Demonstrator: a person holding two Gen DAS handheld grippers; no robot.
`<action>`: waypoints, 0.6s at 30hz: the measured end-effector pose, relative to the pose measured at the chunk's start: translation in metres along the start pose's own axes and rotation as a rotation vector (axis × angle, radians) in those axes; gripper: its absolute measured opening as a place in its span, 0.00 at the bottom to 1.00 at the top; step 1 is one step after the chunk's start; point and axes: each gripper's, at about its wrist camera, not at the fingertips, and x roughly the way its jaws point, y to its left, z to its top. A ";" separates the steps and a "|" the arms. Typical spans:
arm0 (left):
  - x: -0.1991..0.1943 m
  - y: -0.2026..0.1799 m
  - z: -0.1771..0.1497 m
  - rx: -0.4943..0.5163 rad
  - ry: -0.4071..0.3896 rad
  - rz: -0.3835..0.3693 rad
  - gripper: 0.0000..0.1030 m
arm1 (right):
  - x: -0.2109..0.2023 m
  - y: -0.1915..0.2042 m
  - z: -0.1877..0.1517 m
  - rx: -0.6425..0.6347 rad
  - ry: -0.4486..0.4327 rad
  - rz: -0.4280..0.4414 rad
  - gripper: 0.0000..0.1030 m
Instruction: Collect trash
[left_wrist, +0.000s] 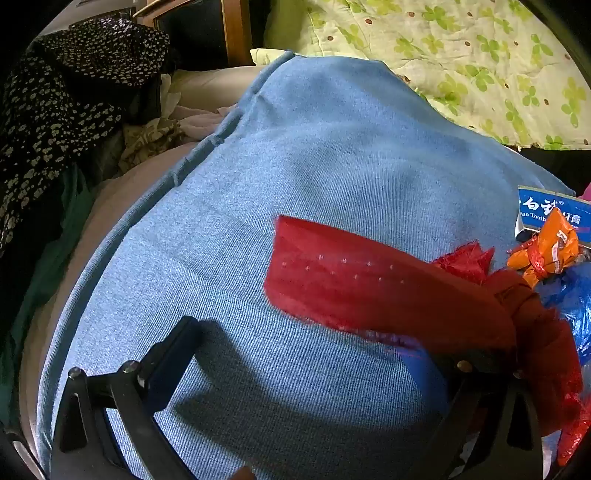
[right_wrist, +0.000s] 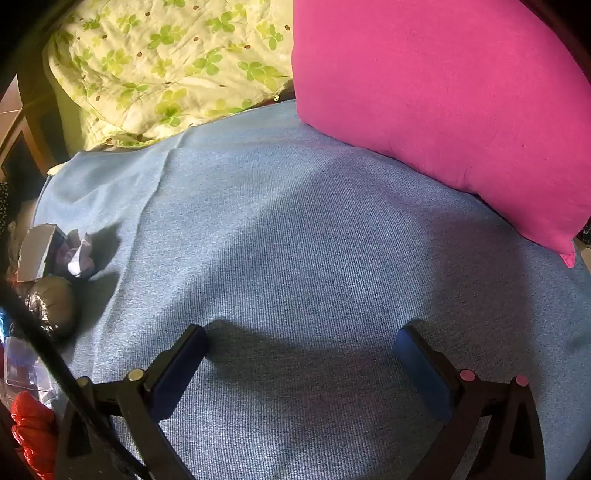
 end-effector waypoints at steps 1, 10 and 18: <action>0.000 0.000 0.001 -0.002 -0.001 -0.003 1.00 | 0.000 0.000 0.000 0.001 0.001 0.001 1.00; 0.001 0.006 0.007 -0.011 0.007 -0.017 1.00 | 0.000 0.001 0.000 0.001 0.003 -0.001 1.00; -0.026 0.006 0.000 -0.020 -0.071 -0.015 1.00 | 0.000 0.003 0.002 0.000 0.008 0.000 1.00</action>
